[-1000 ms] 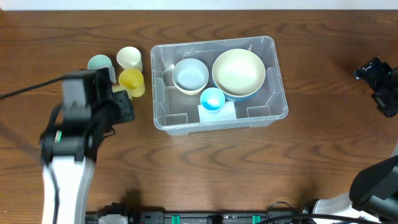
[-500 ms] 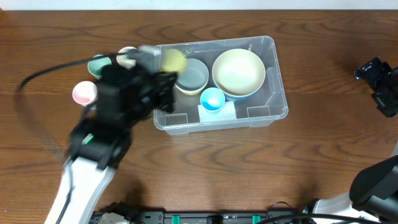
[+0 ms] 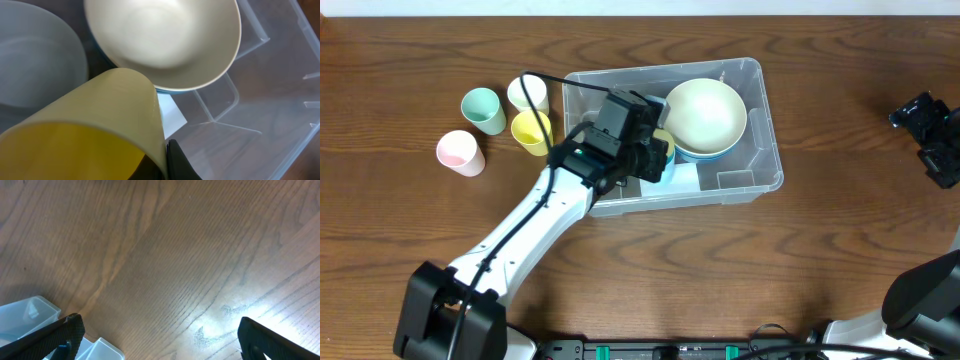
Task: Pack container
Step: 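Lift the yellow cup and carry it over the container, then lower the yellow cup onto the light blue cup and release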
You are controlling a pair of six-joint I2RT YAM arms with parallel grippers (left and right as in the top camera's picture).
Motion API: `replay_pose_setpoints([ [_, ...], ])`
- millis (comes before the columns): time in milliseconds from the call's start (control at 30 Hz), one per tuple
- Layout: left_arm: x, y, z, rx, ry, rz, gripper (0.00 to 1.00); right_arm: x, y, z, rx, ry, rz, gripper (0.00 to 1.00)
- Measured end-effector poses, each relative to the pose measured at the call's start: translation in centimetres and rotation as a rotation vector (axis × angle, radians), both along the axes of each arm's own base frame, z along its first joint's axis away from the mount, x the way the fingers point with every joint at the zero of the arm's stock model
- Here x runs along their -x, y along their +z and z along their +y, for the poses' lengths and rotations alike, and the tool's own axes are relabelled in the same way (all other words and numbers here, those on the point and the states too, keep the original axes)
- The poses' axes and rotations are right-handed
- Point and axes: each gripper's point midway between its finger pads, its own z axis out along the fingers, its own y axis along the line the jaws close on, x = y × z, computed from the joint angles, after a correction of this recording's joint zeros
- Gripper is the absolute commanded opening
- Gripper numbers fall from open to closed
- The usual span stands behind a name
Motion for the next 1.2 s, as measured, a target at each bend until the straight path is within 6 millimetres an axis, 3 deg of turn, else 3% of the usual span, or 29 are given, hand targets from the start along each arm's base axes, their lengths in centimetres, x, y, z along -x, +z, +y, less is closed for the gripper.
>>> replay_pose_setpoints([
  [733, 1.2, -0.5, 0.5, -0.032, -0.002, 0.041, 0.06, 0.0, 0.0, 0.0, 0.0, 0.0, 0.0, 0.99],
  [1033, 2.5, 3.5, 2.9, -0.066, 0.046, -0.037, 0.06, 0.0, 0.0, 0.0, 0.0, 0.0, 0.0, 0.99],
  [1200, 2.8, 3.5, 3.8, -0.102, 0.057, -0.039, 0.06, 0.0, 0.0, 0.0, 0.0, 0.0, 0.0, 0.99],
])
